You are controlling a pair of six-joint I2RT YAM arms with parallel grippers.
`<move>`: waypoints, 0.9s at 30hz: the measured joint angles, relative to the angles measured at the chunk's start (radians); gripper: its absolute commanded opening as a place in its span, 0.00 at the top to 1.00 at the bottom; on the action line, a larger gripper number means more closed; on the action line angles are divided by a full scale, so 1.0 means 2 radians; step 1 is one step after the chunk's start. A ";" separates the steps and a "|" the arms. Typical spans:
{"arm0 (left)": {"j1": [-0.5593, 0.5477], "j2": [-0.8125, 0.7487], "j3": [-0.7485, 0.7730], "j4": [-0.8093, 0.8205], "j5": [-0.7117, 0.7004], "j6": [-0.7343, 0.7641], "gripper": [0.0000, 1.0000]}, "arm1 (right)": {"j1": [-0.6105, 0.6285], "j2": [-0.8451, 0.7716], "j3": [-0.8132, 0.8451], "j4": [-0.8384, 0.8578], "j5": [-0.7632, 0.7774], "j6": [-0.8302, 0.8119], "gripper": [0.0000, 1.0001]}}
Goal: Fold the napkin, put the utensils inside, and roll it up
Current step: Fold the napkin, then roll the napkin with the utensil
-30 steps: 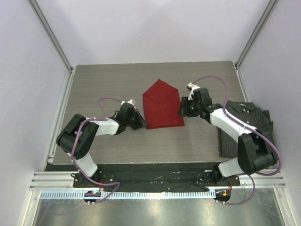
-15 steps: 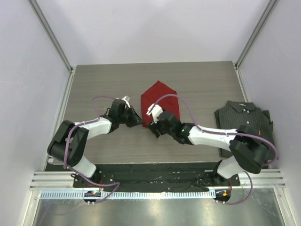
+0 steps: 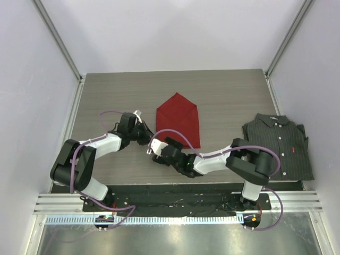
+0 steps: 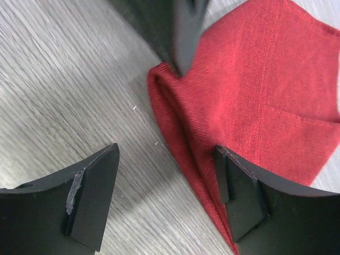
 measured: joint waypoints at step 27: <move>0.037 -0.037 -0.019 -0.006 0.017 -0.001 0.96 | 0.014 0.095 0.010 0.081 0.181 -0.056 0.88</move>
